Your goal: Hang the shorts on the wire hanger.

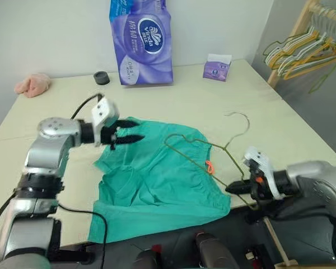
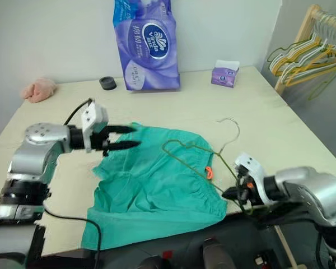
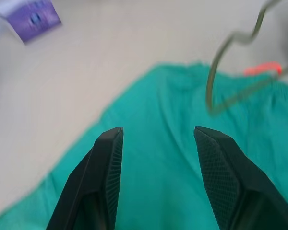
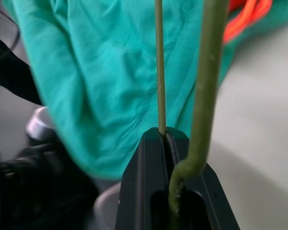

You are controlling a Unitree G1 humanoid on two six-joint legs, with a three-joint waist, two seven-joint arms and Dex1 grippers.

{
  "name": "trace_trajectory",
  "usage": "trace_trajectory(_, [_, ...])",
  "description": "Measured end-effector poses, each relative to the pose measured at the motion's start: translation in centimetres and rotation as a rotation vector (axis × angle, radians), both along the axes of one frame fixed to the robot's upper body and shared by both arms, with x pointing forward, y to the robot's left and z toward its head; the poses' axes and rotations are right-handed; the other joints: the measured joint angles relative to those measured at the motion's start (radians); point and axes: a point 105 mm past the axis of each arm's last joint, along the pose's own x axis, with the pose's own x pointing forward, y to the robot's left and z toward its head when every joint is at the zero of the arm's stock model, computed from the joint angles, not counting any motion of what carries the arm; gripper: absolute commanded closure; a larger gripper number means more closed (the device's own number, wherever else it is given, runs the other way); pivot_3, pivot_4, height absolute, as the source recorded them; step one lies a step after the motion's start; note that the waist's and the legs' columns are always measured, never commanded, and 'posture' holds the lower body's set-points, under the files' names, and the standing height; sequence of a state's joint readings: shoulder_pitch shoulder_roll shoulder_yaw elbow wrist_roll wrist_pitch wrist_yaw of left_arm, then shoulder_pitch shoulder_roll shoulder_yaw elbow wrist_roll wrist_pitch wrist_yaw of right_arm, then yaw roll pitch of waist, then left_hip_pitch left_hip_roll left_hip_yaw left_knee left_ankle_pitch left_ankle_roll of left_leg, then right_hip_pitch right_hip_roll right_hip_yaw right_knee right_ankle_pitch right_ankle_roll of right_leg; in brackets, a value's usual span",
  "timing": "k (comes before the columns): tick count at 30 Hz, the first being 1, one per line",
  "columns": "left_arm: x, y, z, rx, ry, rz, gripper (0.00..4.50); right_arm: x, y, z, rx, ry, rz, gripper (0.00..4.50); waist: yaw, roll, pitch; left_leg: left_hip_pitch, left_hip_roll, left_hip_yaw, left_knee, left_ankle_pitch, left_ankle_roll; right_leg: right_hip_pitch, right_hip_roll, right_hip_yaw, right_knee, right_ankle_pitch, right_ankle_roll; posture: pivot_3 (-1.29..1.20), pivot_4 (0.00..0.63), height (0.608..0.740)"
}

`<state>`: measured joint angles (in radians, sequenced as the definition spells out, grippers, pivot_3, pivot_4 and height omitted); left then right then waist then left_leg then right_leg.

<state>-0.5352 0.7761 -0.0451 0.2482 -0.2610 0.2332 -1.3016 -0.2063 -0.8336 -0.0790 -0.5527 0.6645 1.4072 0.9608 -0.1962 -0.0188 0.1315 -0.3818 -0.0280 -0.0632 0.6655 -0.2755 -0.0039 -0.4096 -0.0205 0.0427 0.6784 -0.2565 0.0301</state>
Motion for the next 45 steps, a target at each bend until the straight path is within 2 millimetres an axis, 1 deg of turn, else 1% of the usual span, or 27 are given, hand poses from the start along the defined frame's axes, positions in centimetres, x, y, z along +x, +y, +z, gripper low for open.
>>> trace_trajectory(2, [-0.7, -0.8, -1.0, 0.012, 0.023, -0.061, 2.04, -0.9, -0.4, -0.1, 0.017, 0.029, -0.025, 4.5, 0.003, -0.001, 0.0, 0.0, 0.0, 0.0, 0.001, 0.0, 0.0, 0.002, 0.0, -0.001, 0.0, 0.0, 0.0, -0.3, 0.125, 0.74])
trace_trajectory(5, [-1.2, -1.4, -0.7, 0.027, -0.004, -0.126, 2.04, -2.0, -1.8, -0.8, 0.023, 0.092, -0.112, 4.5, 0.009, -0.001, 0.0, 0.001, -0.001, 0.0, 0.002, 0.0, 0.0, 0.003, 0.0, -0.001, -0.003, -0.002, 0.003, -0.31, 0.128, 0.74])
trace_trajectory(11, [-1.5, -2.4, -0.6, 0.025, -0.012, -0.178, 2.04, -3.0, -4.5, -1.7, 0.037, 0.202, -0.286, 4.5, 0.001, -0.001, 0.0, 0.002, -0.001, 0.001, 0.0, 0.0, 0.0, 0.003, 0.001, 0.0, -0.002, -0.003, 0.005, -0.31, 0.132, 0.74])
trace_trajectory(14, [-1.4, -2.7, -0.4, 0.04, -0.034, -0.199, 2.04, -3.6, -5.2, -2.2, 0.051, 0.259, -0.335, 4.5, 0.0, -0.001, 0.001, 0.002, 0.0, 0.001, 0.0, 0.0, 0.0, 0.003, 0.001, 0.0, -0.002, -0.003, 0.005, -0.31, 0.134, 0.74])
trace_trajectory(18, [-1.4, -2.8, -0.5, 0.054, -0.048, -0.207, 2.04, -4.1, -5.6, -2.7, 0.055, 0.292, -0.365, 4.5, 0.0, -0.001, 0.001, 0.002, 0.0, 0.002, 0.0, 0.0, 0.0, 0.003, 0.001, 0.0, -0.002, -0.003, 0.005, -0.3, 0.136, 0.74])
trace_trajectory(22, [-1.3, -2.9, -0.5, 0.053, -0.053, -0.202, 2.04, -4.3, -5.0, -3.0, 0.063, 0.314, -0.339, 4.5, 0.0, -0.001, 0.001, 0.002, 0.0, 0.002, 0.0, 0.0, 0.0, 0.003, 0.001, 0.001, -0.003, -0.003, 0.005, -0.29, 0.136, 0.74])
trace_trajectory(25, [-1.2, -2.9, -0.5, 0.056, -0.059, -0.193, 2.04, -4.1, -4.8, -3.4, 0.066, 0.34, -0.339, 4.5, 0.001, -0.001, 0.001, 0.002, 0.0, 0.002, 0.0, 0.0, 0.0, 0.003, 0.001, 0.001, -0.003, -0.003, 0.005, -0.29, 0.134, 0.74])
trace_trajectory(28, [-1.2, -2.9, -0.5, 0.058, -0.064, -0.194, 2.04, -3.7, -4.4, -3.1, 0.085, 0.351, -0.313, 4.5, 0.001, -0.001, 0.001, 0.002, 0.0, 0.002, 0.0, 0.0, 0.0, 0.003, 0.001, 0.001, -0.003, -0.003, 0.005, -0.28, 0.134, 0.74])
trace_trajectory(30, [-1.2, -2.9, -0.5, 0.061, -0.071, -0.191, 2.04, -3.2, -4.2, -2.7, 0.098, 0.348, -0.299, 4.5, 0.0, -0.002, 0.001, 0.002, 0.0, 0.002, 0.0, 0.0, 0.0, 0.003, 0.001, 0.001, -0.003, -0.003, 0.005, -0.28, 0.132, 0.74])
trace_trajectory(34, [-1.0, -2.9, -0.5, 0.066, -0.09, -0.17, 2.04, -1.3, -3.3, -1.7, 0.156, 0.362, -0.262, 4.5, 0.001, -0.002, 0.002, 0.002, 0.0, 0.002, -0.001, 0.0, 0.0, 0.003, 0.002, 0.001, -0.003, -0.003, 0.005, -0.26, 0.134, 0.74])
trace_trajectory(36, [-0.8, -2.8, -0.5, 0.066, -0.099, -0.158, 2.04, -0.9, -2.9, -1.9, 0.164, 0.392, -0.25, 4.5, 0.002, -0.002, 0.002, 0.001, 0.0, 0.001, -0.001, 0.0, 0.0, 0.003, 0.002, 0.001, -0.003, -0.003, 0.005, -0.25, 0.131, 0.74])
trace_trajectory(39, [-0.5, -2.8, -0.3, 0.06, -0.124, -0.129, 2.04, -0.5, -2.5, -2.8, 0.139, 0.436, -0.253, 4.5, 0.006, -0.002, 0.002, 0.001, 0.0, 0.002, 0.0, 0.0, 0.0, 0.003, 0.001, 0.001, -0.004, -0.003, 0.005, -0.23, 0.126, 0.74])
trace_trajectory(42, [-0.1, -2.8, 0.0, 0.047, -0.151, -0.103, 2.04, 0.8, -1.5, -3.3, 0.152, 0.451, -0.26, 4.5, 0.007, -0.002, 0.002, 0.002, 0.0, 0.002, 0.0, 0.0, 0.0, 0.003, 0.001, 0.001, -0.003, -0.003, 0.005, -0.22, 0.122, 0.74])
trace_trajectory(45, [0.0, -2.8, 0.1, 0.041, -0.163, -0.086, 2.04, 2.2, -0.5, -3.3, 0.171, 0.446, -0.265, 4.5, 0.006, -0.002, 0.002, 0.001, 0.0, 0.002, -0.001, 0.0, 0.0, 0.003, 0.001, 0.001, -0.003, -0.002, 0.004, -0.22, 0.118, 0.74])
